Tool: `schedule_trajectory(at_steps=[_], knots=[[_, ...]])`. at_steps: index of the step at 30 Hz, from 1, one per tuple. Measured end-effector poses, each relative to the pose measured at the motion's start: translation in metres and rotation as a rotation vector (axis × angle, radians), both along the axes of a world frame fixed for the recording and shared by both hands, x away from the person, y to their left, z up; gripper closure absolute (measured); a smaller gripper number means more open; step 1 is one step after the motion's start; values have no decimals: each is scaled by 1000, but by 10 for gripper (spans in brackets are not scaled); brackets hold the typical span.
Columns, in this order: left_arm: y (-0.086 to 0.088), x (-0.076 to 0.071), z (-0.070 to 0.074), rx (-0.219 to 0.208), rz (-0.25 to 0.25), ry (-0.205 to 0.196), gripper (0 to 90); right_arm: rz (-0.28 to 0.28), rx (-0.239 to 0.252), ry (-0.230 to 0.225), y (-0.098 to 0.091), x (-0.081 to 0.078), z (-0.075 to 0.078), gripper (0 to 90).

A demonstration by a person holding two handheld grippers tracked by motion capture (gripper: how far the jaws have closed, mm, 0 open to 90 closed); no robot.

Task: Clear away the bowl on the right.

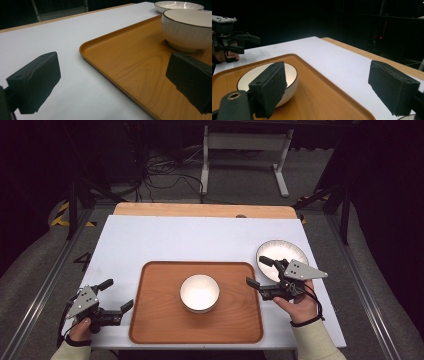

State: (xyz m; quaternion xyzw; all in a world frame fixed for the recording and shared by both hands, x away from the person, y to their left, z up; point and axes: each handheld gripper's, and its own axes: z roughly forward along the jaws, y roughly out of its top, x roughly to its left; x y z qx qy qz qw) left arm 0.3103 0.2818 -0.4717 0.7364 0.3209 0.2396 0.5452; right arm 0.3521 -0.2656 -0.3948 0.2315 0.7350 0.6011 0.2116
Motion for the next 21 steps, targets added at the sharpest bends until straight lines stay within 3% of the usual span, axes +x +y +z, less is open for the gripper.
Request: schedule_trajectory(at_steps=[6, 13, 21], knots=[[0, 0, 0, 0, 0, 0, 3, -25, -13, -36, -7, 0, -9, 153], [0, 0, 0, 0, -1, 0, 3, -35, -8, -46, -15, -3, -20, 154], [0, 0, 0, 0, -1, -1, 3, -74, -17, -26, -21, -6, -33, 158]])
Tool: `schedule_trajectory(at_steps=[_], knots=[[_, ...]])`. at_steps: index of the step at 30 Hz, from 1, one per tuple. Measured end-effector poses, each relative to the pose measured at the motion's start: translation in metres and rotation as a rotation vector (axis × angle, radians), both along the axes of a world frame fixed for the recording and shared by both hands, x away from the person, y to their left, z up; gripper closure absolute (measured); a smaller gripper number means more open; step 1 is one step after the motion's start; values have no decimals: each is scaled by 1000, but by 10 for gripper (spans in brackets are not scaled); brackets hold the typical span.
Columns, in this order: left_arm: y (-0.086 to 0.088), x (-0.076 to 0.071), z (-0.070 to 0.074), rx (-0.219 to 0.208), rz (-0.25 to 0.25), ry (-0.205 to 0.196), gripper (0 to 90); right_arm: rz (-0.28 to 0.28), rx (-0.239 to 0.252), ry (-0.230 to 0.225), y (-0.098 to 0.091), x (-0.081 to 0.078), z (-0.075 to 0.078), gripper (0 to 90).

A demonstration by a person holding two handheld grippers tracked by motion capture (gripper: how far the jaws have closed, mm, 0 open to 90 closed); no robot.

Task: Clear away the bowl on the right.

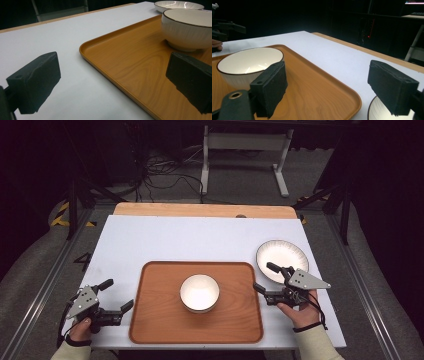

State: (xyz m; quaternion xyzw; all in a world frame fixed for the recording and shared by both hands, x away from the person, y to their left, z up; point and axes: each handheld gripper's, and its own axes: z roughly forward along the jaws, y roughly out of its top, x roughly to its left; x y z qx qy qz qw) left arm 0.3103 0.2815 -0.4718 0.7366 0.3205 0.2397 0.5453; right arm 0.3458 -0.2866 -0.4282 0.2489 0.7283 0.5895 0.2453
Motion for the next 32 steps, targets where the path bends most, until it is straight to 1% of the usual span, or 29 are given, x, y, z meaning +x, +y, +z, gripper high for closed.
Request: schedule_trajectory(at_steps=[4, 5, 7, 8, 10, 14, 17, 20, 24, 28, 32], knots=[[0, 0, 0, 0, 0, 0, 3, -5, 4, 8, -2, -1, -7, 159], [0, 0, 0, 0, 0, 0, 3, -5, -1, 8, -3, -1, -10, 160], [0, 0, 0, 0, 0, 0, 3, -3, 0, 7, -3, -2, -11, 163], [0, 0, 0, 0, 0, 0, 3, -3, -12, 16, -3, -2, -13, 163], [0, 0, 0, 1, 0, 1, 3, -7, -16, 13, -4, -2, -16, 163], [0, 0, 0, 0, 0, 0, 3, -11, -6, 25, -6, -2, -23, 168], [0, 0, 0, 0, -1, 0, 3, -14, -18, 44, -9, -2, -29, 162], [0, 0, 0, 0, -1, 1, 3, -16, 0, 32, -11, -3, -29, 137], [0, 0, 0, 0, 0, 1, 3, -10, 12, 19, -12, -4, -30, 42], [0, 0, 0, 1, 0, 0, 3, 1, 43, 7, -15, -5, -30, 39], [0, 0, 0, 0, -1, 1, 2, 13, 36, 0, -14, -6, -31, 39]])
